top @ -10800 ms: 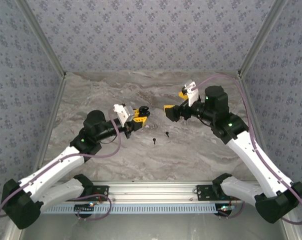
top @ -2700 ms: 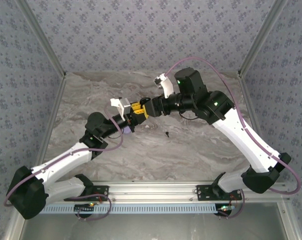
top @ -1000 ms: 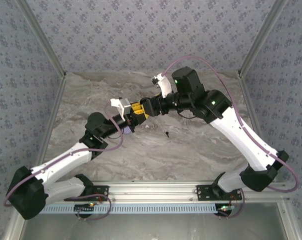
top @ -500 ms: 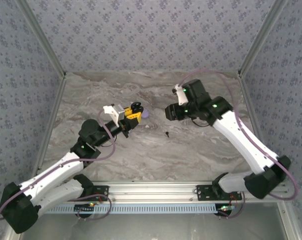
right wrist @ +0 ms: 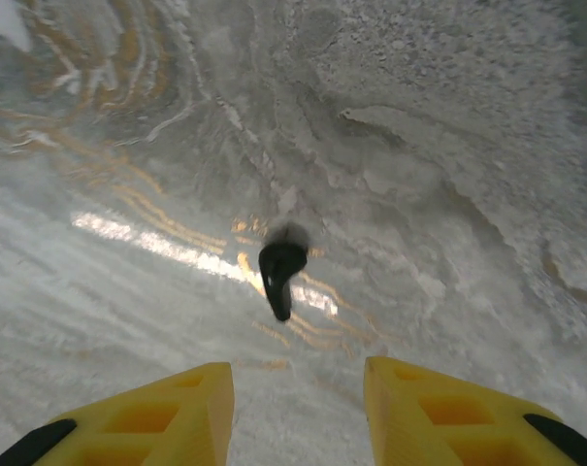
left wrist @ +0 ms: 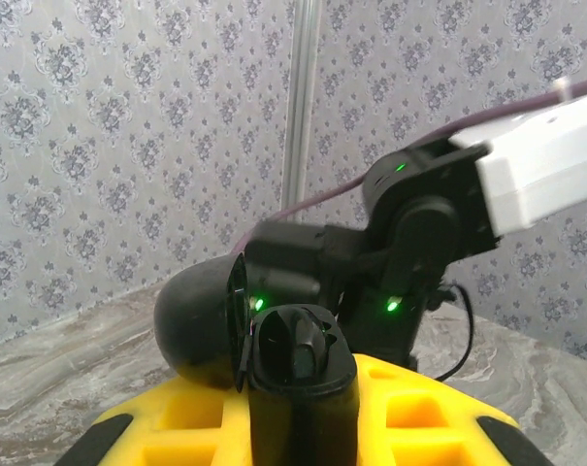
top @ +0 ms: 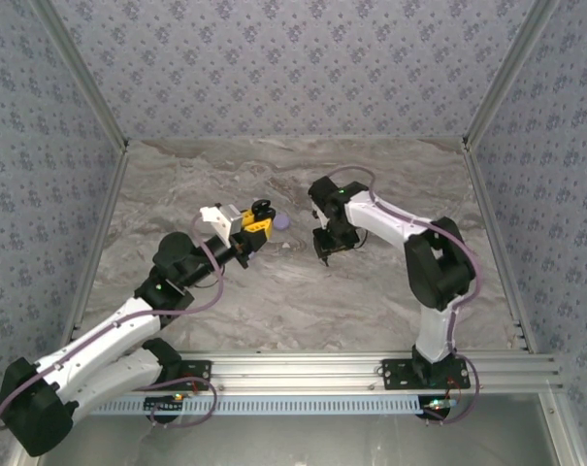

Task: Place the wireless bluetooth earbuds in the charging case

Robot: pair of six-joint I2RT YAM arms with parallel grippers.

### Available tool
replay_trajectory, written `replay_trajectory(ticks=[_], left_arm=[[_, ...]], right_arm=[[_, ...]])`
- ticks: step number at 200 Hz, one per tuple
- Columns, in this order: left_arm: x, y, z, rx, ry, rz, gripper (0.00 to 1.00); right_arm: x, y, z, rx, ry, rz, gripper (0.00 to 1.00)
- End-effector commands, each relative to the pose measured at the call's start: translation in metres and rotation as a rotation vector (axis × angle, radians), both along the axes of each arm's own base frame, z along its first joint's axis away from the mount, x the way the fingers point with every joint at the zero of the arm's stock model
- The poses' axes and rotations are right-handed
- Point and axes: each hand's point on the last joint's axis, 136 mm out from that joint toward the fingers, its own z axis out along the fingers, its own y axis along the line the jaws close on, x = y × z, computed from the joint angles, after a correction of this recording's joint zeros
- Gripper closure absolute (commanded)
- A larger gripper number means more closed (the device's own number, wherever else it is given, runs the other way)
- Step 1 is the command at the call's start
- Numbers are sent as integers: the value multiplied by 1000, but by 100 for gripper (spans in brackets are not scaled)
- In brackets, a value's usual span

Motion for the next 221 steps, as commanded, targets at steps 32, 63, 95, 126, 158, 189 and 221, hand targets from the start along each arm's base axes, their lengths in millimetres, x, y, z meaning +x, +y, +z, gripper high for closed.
replay_trajectory(ticks=[32, 63, 95, 126, 158, 189, 221], left_arm=[[-3, 4, 8, -10, -34, 12, 100], [-3, 4, 9, -9, -36, 11, 100], [-4, 4, 10, -12, -39, 11, 100], [-3, 4, 10, -13, -40, 12, 100], [-4, 4, 11, -14, -42, 11, 100], [-3, 3, 10, -17, -39, 8, 100], [-2, -2, 9, -22, -37, -11, 100]], right_arm=[[6, 15, -26, -33, 48, 44, 60], [8, 19, -36, -40, 57, 48, 62], [10, 16, -44, -66, 63, 47, 65], [9, 13, -50, -90, 70, 53, 68], [9, 15, -48, -80, 61, 54, 74], [14, 20, -14, -22, -23, 49, 76], [13, 23, 58, 113, -182, 7, 76]])
